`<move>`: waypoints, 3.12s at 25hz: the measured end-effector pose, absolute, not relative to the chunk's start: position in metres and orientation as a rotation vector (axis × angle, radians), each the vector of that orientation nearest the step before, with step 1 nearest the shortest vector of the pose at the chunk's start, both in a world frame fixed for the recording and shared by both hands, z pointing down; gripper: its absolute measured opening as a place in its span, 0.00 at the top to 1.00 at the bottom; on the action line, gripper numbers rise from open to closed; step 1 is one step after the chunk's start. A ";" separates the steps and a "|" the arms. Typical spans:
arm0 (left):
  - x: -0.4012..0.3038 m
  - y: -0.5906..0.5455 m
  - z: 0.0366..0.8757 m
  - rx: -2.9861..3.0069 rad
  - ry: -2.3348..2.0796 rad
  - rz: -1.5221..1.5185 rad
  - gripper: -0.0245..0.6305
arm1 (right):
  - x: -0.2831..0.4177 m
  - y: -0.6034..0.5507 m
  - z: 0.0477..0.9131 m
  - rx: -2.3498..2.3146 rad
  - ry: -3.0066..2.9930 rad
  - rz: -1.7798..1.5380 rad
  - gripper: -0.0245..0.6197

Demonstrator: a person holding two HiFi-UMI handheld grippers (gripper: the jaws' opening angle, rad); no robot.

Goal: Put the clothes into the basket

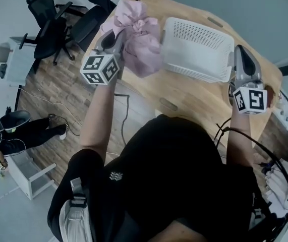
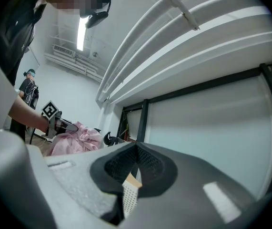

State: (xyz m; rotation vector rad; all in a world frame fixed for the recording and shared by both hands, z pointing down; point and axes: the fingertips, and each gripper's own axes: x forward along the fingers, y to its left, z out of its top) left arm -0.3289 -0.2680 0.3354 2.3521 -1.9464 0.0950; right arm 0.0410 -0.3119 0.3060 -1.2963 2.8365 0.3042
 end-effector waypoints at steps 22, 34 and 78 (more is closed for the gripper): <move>-0.231 -0.342 0.276 2.614 -1.723 -0.034 0.91 | 0.133 -0.298 0.289 -1.556 2.681 0.339 0.96; -0.167 -0.399 0.314 2.688 -1.554 -0.029 0.91 | 0.169 -0.308 0.320 -1.686 2.624 0.317 0.96; -0.101 -0.418 0.463 2.589 -1.407 0.455 0.86 | 0.179 -0.297 0.408 -1.818 2.732 -0.004 0.96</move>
